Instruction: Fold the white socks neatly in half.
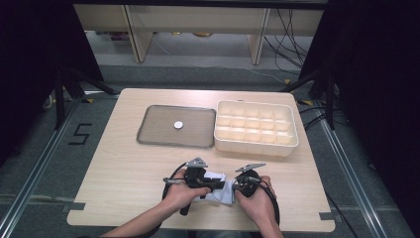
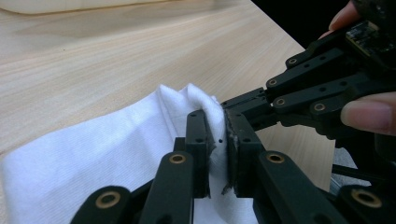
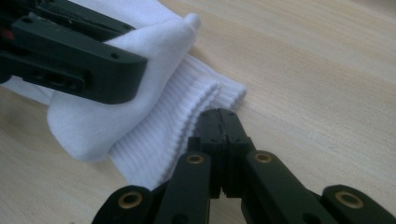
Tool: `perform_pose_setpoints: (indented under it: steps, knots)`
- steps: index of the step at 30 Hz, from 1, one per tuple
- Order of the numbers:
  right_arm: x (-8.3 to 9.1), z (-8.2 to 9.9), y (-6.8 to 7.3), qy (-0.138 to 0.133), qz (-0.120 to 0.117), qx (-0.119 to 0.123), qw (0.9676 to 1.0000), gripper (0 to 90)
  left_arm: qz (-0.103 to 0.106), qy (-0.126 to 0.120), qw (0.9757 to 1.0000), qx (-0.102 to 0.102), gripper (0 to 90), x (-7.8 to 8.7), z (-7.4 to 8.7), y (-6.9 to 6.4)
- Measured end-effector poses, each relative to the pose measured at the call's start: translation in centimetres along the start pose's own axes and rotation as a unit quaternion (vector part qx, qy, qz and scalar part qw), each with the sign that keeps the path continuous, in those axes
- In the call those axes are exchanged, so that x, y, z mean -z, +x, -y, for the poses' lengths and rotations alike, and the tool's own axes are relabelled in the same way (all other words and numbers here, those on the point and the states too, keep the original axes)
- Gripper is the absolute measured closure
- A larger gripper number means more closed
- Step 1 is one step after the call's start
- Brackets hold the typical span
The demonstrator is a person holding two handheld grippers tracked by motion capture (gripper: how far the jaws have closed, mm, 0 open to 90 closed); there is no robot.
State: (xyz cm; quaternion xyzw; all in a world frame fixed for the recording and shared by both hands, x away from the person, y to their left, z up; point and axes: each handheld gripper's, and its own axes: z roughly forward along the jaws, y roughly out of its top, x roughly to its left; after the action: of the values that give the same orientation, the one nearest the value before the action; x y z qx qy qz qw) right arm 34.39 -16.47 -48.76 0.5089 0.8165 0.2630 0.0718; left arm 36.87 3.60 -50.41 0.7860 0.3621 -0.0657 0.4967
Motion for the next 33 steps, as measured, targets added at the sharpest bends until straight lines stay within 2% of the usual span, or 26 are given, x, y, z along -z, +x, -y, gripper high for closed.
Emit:
perform_pose_setpoints:
  steps: [3, 4, 9, 11, 12, 13, 15, 16, 17, 19, 21, 22, 23, 24, 25, 26, 28, 29, 30, 33]
  knots:
    - [0.0, 0.1, 0.1, -0.004, 0.004, 0.0, 1.0, 89.9, -0.009, 0.001, 1.0, 0.0, 80.4, -0.2, 0.1, 0.0]
    - [0.1, 0.1, 0.1, 0.0, 0.002, -0.001, 1.0, 89.9, -0.003, 0.004, 1.0, -0.001, 80.3, -0.3, 0.1, 0.1]
    - [0.1, 0.1, 0.1, 0.002, 0.001, -0.007, 1.0, 89.4, -0.01, 0.008, 0.9999, -0.004, 80.0, -0.6, 0.2, 0.0]
    - [0.1, 0.1, -0.1, -0.001, -0.003, 0.004, 1.0, 89.0, -0.008, 0.009, 0.9999, -0.003, 79.8, -0.7, 0.3, -0.1]
    - [0.2, 0.1, 0.0, 0.0, 0.002, -0.004, 1.0, 88.7, -0.007, 0.011, 0.9999, -0.005, 79.7, -0.8, 0.3, 0.0]
    - [0.2, 0.1, -0.1, -0.001, -0.006, -0.01, 0.9999, 88.5, -0.012, 0.008, 0.9999, -0.004, 79.6, -0.9, 0.3, -0.1]
    - [0.3, 0.1, -0.2, -0.003, -0.005, -0.005, 1.0, 88.3, -0.011, 0.012, 0.9999, -0.006, 79.1, -0.9, 0.3, 0.0]
    - [0.4, 0.1, -0.3, -0.003, -0.004, -0.002, 1.0, 88.0, -0.012, 0.012, 0.9998, -0.005, 79.1, -0.9, 0.3, 0.0]
    - [0.5, 0.1, -0.5, -0.007, 0.01, -0.01, 0.9999, 87.3, -0.014, 0.011, 0.9998, -0.005, 78.4, -0.9, 0.3, 0.0]
    - [0.7, 0.1, -0.6, -0.012, 0.009, -0.004, 0.9999, 86.9, -0.012, 0.013, 0.9998, -0.004, 77.7, -0.9, 0.3, 0.0]
    - [0.9, 0.0, -0.7, -0.016, 0.005, -0.01, 0.9998, 86.7, -0.007, 0.012, 0.9999, -0.002, 74.6, -0.9, 0.1, 0.0]
    - [1.1, 0.0, -0.8, -0.022, -0.014, -0.02, 0.9995, 86.7, -0.012, 0.008, 0.9999, -0.004, 72.2, -0.7, 0.0, -0.1]
    - [1.5, -0.1, -1.0, -0.034, -0.012, -0.016, 0.9992, 86.7, -0.015, -0.001, 0.9999, -0.007, 65.3, -0.3, -0.3, -0.2]
    - [1.7, -0.1, -0.9, -0.034, -0.01, -0.023, 0.9991, 86.6, -0.015, -0.001, 0.9999, -0.007, 62.3, -0.3, -0.3, -0.2]
    - [2.0, -0.2, -0.9, -0.034, -0.005, -0.02, 0.9992, 86.7, -0.022, -0.015, 0.9995, -0.014, 60.3, 0.4, -0.7, -0.5]
    - [2.0, -0.2, -0.9, -0.034, -0.005, -0.02, 0.9992, 86.7, -0.022, -0.015, 0.9995, -0.014, 59.1, 0.4, -0.7, -0.5]
    - [2.5, -0.5, -0.8, -0.046, -0.007, -0.018, 0.9988, 86.9, -0.02, -0.028, 0.9991, -0.026, 58.1, 1.8, -1.3, -0.6]
    - [2.5, -0.5, -0.8, -0.046, -0.007, -0.018, 0.9988, 86.9, -0.02, -0.028, 0.9991, -0.026, 58.1, 1.8, -1.3, -0.6]
    - [2.8, -0.7, -0.4, -0.049, -0.007, -0.01, 0.9987, 87.1, -0.024, -0.034, 0.9987, -0.029, 58.3, 2.7, -1.5, -0.6]
    - [2.9, -0.9, 0.0, -0.057, -0.006, 0.002, 0.9984, 87.3, -0.03, -0.034, 0.9984, -0.032, 59.1, 3.6, -1.6, -0.4]
